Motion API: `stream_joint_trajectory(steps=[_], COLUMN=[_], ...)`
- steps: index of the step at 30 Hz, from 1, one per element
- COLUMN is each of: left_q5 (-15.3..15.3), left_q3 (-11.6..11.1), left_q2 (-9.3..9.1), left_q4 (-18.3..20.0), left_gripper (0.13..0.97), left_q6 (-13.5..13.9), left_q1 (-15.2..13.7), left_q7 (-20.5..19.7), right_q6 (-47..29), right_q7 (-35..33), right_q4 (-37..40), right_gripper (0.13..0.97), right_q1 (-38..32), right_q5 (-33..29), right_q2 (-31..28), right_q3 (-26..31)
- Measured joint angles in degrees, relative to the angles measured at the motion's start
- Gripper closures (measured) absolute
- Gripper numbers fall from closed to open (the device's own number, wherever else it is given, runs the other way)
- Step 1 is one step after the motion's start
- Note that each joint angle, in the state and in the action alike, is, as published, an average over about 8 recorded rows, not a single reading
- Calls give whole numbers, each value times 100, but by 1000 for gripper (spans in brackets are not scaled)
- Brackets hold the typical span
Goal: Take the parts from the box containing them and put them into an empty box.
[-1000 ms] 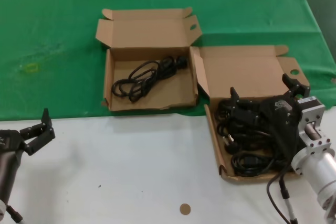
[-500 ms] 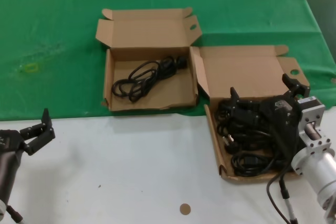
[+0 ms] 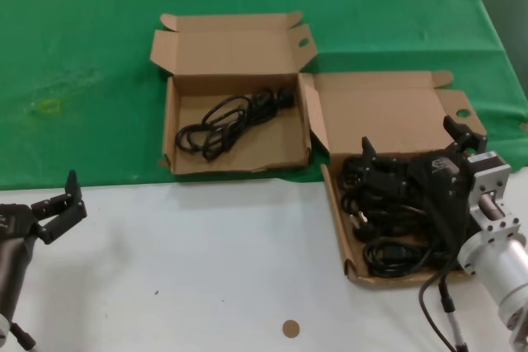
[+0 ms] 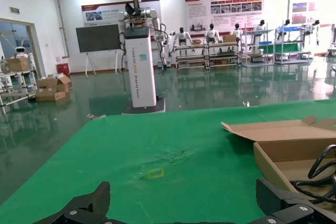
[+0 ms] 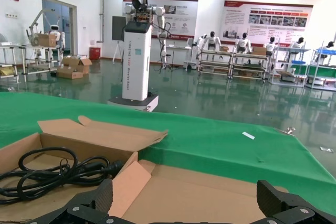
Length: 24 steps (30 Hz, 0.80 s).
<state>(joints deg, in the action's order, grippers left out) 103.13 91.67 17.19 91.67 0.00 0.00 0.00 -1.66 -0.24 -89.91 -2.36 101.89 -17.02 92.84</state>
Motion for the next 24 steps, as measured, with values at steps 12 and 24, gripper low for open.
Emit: stream_joint_trajectory(steps=[12,24], left_q5=[0,0], left_q3=[0,0], left_q2=[0,0], left_q4=[0,0], left_gripper=[132,132], left_q6=[0,0], left_q1=[0,0], left_q7=[0,0], right_q6=[0,0], right_q7=[0,0], right_q4=[0,0], right_gripper=[129,129], right_q1=[0,0], right_q5=[0,0], right_q2=[0,0], right_q3=[0,0])
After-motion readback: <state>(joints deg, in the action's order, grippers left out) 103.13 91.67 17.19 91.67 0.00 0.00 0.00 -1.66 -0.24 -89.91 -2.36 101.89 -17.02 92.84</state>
